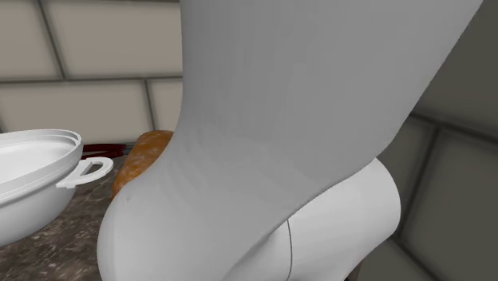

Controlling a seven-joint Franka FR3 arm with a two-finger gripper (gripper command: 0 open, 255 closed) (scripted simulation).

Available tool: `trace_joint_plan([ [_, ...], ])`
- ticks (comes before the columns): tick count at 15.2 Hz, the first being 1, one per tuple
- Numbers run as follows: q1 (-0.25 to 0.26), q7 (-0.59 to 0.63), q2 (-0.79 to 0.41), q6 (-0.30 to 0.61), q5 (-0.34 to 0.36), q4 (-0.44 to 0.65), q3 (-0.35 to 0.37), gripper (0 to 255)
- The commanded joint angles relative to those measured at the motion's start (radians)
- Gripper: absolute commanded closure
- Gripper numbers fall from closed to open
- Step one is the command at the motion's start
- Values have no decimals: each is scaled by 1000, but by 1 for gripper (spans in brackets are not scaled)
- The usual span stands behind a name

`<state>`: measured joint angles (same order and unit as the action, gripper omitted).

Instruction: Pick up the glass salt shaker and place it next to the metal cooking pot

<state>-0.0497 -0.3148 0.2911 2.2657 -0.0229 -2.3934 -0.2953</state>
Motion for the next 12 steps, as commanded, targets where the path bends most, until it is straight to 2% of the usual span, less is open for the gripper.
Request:
trace_joint_plan([
  [1,8,-59,-72,58,-52,23,-36,0],
  [7,20,-281,-316,153,-295,157,-110,0],
  [12,16,-323,-376,196,-353,163,-100,0],
])
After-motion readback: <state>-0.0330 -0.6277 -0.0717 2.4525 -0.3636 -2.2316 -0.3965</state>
